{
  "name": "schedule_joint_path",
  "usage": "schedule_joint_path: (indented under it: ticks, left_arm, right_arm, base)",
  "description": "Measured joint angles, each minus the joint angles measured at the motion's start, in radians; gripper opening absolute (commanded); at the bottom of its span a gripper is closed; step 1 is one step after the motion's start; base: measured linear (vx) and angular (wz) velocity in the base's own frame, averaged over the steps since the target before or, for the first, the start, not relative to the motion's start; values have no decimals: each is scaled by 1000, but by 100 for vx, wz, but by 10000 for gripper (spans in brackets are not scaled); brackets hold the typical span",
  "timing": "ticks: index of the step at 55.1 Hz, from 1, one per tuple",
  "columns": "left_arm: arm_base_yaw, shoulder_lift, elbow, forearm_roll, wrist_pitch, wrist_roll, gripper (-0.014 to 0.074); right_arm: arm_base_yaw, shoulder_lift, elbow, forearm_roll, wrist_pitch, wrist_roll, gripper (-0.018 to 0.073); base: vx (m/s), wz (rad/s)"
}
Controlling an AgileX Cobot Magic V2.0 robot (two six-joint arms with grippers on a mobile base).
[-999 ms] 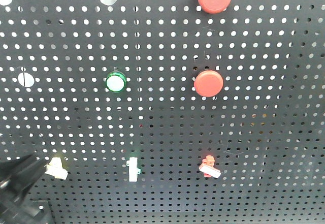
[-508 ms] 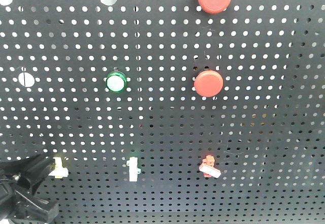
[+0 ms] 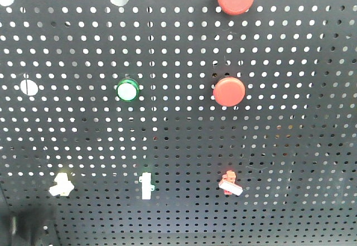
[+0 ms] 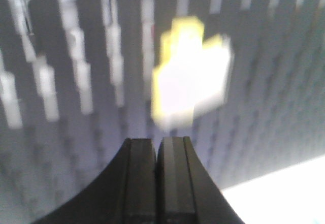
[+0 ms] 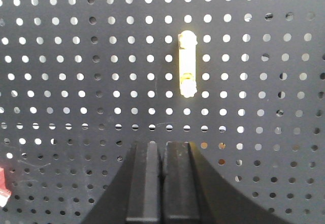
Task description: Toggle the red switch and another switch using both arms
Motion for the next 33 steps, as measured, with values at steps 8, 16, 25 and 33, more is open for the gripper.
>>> schedule_joint_path:
  ticks: [8, 16, 25, 33]
  left_arm:
    - [0, -38, 5, 0, 4, 0, 0]
    - [0, -99, 5, 0, 4, 0, 0]
    - [0, -190, 5, 0, 21, 0, 0]
    - [0, -259, 5, 0, 61, 0, 0]
  right_arm:
    - [0, 0, 0, 0, 0, 0, -6]
    - [15, 22, -1, -10, -2, 27, -6]
    - [140, 118, -35, -79, -23, 43, -6]
    - [288, 251, -86, -96, -68, 46, -6]
  base:
    - [0, 0]
    - [0, 0]
    - [0, 0]
    - [0, 0]
